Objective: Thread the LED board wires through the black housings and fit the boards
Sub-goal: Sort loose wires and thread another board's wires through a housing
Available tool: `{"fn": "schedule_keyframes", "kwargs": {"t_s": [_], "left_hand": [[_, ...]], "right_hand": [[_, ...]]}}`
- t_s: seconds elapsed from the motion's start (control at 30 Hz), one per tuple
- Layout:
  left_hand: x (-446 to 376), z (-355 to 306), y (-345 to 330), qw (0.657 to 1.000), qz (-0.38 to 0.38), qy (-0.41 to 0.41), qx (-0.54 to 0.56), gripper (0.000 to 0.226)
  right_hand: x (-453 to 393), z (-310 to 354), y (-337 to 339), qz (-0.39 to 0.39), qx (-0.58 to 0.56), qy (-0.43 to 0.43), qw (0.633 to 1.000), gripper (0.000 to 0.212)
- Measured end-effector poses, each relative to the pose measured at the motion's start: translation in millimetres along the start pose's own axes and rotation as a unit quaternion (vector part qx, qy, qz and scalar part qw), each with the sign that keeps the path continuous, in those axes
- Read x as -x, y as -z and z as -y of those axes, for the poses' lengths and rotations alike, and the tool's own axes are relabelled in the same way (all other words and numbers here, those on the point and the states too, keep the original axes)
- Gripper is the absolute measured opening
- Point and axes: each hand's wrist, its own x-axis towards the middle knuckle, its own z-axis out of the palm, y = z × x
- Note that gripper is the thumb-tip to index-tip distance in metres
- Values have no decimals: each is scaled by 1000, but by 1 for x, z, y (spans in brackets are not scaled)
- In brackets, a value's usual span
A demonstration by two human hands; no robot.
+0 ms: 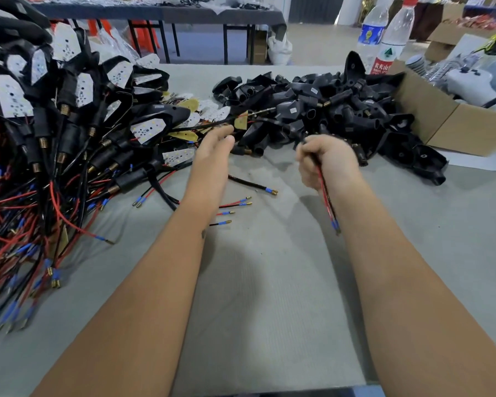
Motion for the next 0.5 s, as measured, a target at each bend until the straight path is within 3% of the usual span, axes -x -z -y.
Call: {"fn": "schedule_keyframes", "kwargs": {"t_s": [0.07, 0.13, 0.27, 0.4, 0.5], "left_hand": [[-1, 1, 0, 999, -32, 19, 3, 24], [-1, 2, 1, 998, -50, 26, 9, 25], [-2, 3, 2, 997, -55, 30, 56, 25], [-3, 1, 4, 995, -61, 47, 60, 26], [-4, 1, 6, 996, -32, 42, 75, 30]], "right_hand": [[4, -2, -6, 84, 85, -43, 992, 26], [11, -7, -10, 174, 91, -49, 979, 18], [17, -4, -3, 302, -55, -24, 952, 26], [17, -1, 8, 295, -241, 48, 923, 24], [15, -4, 16, 213, -369, 77, 901, 23]]}}
